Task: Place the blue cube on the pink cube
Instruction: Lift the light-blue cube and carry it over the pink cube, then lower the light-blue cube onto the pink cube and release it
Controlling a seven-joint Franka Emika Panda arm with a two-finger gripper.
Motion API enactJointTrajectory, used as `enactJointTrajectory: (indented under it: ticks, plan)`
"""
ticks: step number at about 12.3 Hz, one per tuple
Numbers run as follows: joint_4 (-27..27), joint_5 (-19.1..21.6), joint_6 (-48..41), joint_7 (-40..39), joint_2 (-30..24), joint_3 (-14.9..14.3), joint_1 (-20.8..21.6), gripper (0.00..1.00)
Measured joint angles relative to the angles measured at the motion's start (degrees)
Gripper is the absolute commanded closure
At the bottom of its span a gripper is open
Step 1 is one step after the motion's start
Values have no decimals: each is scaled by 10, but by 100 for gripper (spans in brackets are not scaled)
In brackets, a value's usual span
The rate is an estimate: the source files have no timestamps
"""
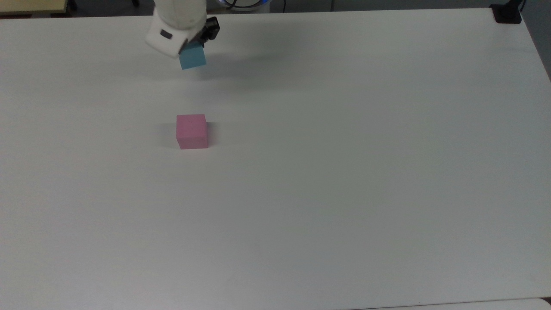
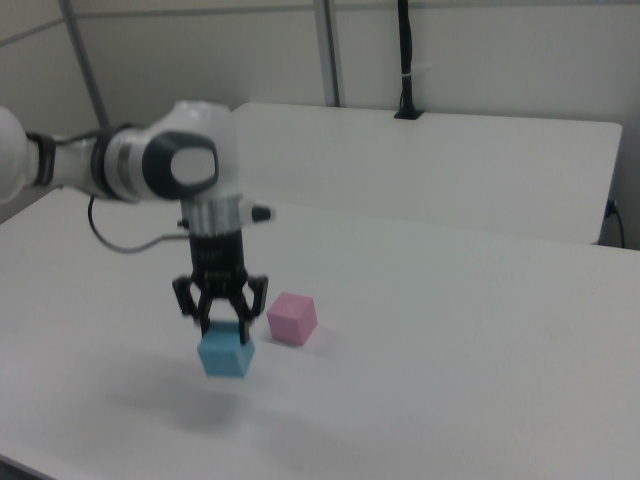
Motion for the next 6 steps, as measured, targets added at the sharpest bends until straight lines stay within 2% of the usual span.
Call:
enactJointTrajectory:
  ticks: [2,3,6]
  plan:
    - [112,30,-48,0,16,-9,-4,100]
    - [166,36,-55,8,41,-12,-7,100]
    - [287,37,-56,47,156,-12,-9,100]
